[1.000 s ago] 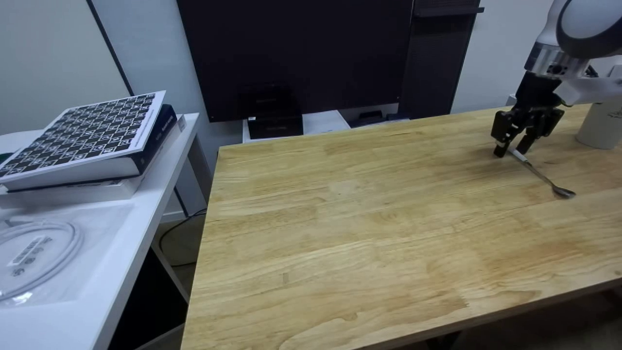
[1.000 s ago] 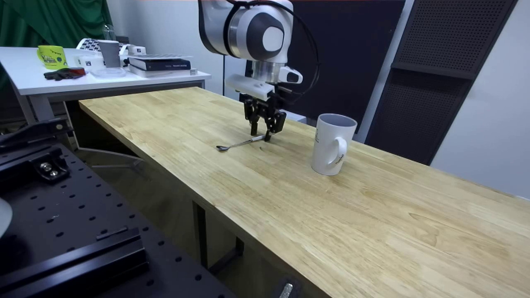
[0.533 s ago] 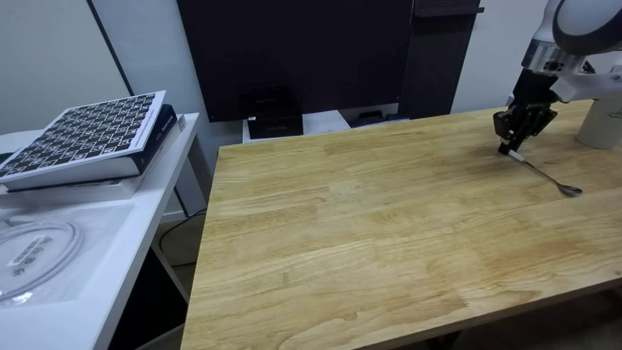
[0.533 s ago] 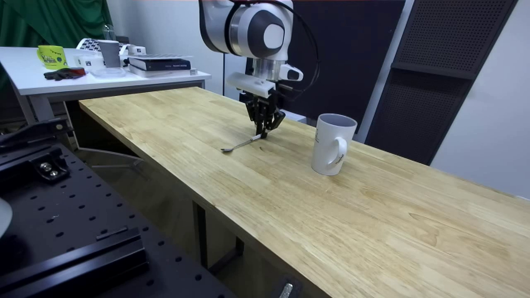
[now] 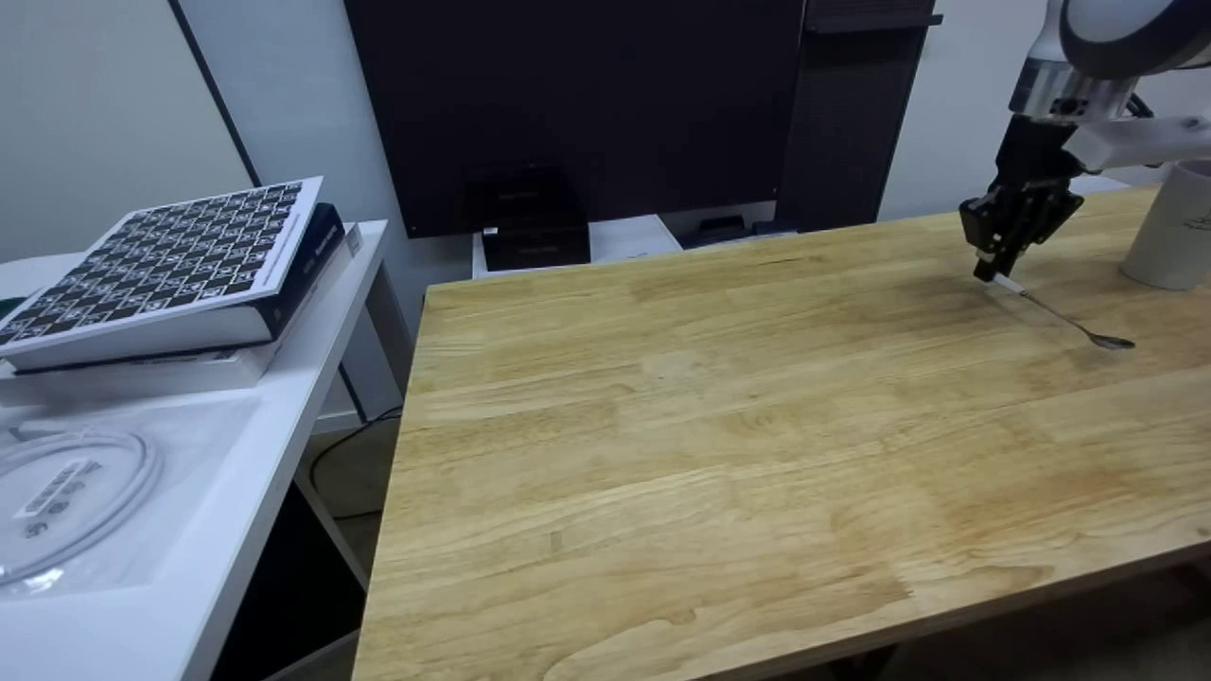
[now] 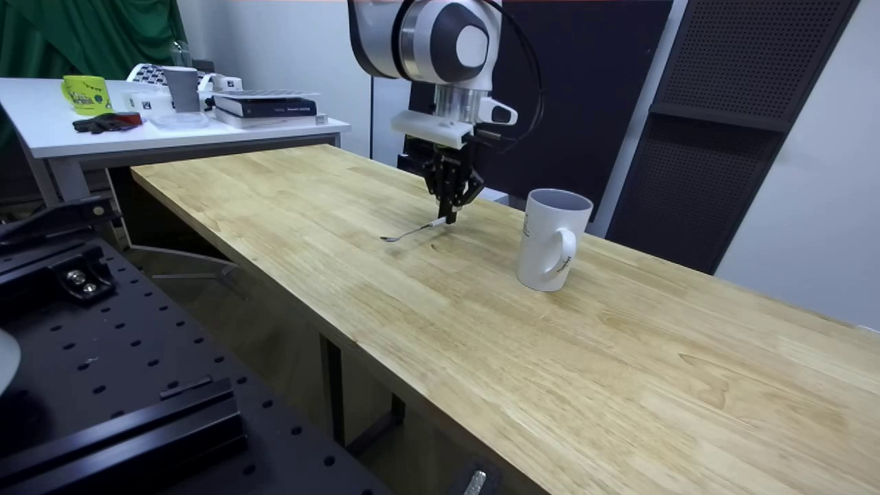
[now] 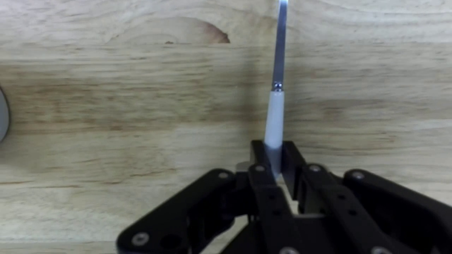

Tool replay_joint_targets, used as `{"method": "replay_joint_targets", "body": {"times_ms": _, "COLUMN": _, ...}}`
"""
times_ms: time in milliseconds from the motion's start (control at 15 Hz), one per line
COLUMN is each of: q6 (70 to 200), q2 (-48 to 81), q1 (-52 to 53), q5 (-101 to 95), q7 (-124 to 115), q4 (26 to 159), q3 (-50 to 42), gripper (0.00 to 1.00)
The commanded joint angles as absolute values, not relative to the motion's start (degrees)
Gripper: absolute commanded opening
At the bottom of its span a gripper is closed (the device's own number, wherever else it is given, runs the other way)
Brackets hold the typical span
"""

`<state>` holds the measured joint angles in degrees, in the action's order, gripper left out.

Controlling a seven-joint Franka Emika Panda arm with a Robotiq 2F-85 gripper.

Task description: Put the spoon in the mug

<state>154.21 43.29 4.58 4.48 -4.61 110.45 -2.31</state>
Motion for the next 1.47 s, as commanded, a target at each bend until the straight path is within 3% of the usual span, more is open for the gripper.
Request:
{"method": "replay_joint_targets", "body": {"times_ms": 0, "q6": 149.21, "q2": 42.83, "q1": 4.10, "q5": 3.51, "q7": -6.47, "q4": 106.77, "q3": -2.84, "gripper": 0.04}}
{"method": "replay_joint_targets", "body": {"times_ms": 1400, "q6": 145.68, "q2": 29.59, "q1": 1.18, "q5": -2.79, "q7": -6.46, "q4": 111.56, "q3": -8.41, "gripper": 0.04}}
